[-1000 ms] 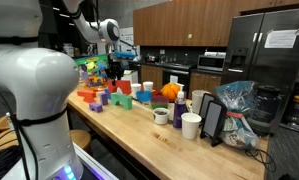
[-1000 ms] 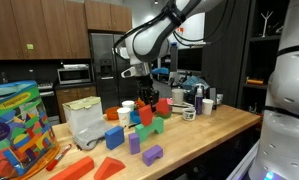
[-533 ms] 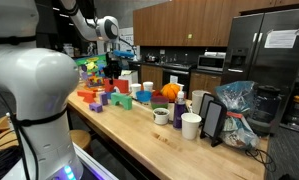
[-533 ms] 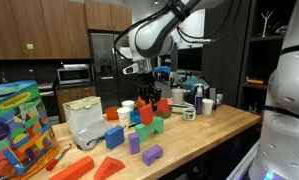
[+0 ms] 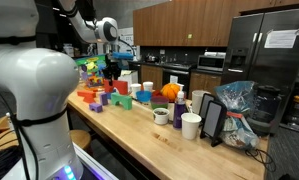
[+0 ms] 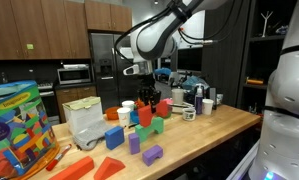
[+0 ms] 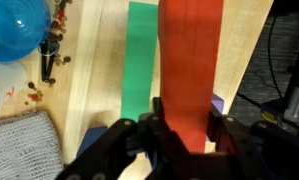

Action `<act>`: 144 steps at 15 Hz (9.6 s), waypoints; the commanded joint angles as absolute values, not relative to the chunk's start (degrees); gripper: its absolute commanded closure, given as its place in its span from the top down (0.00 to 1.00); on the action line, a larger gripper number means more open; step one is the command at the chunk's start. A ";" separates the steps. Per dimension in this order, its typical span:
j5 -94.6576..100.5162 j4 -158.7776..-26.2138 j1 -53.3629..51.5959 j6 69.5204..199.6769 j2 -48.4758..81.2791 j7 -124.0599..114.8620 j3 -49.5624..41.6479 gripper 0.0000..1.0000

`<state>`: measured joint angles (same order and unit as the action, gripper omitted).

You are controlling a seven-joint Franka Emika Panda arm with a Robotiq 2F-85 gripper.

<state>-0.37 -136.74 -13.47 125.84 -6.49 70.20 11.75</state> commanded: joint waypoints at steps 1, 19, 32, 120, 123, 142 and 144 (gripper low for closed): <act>-0.19 -137.76 -14.10 128.72 -6.66 67.55 12.00 0.15; 7.28 -137.88 -13.65 135.59 -5.72 51.72 12.06 0.15; 6.87 -137.07 -13.49 132.08 -5.48 53.06 11.12 0.15; 1.36 -132.96 -12.14 126.42 -2.51 65.69 10.61 1.00; 1.05 -133.79 -12.49 126.19 -4.42 65.23 11.00 1.00; 6.01 -155.79 -16.52 125.76 -32.83 44.92 11.68 1.00; 8.66 -158.31 -15.49 124.51 -34.60 39.94 11.01 1.00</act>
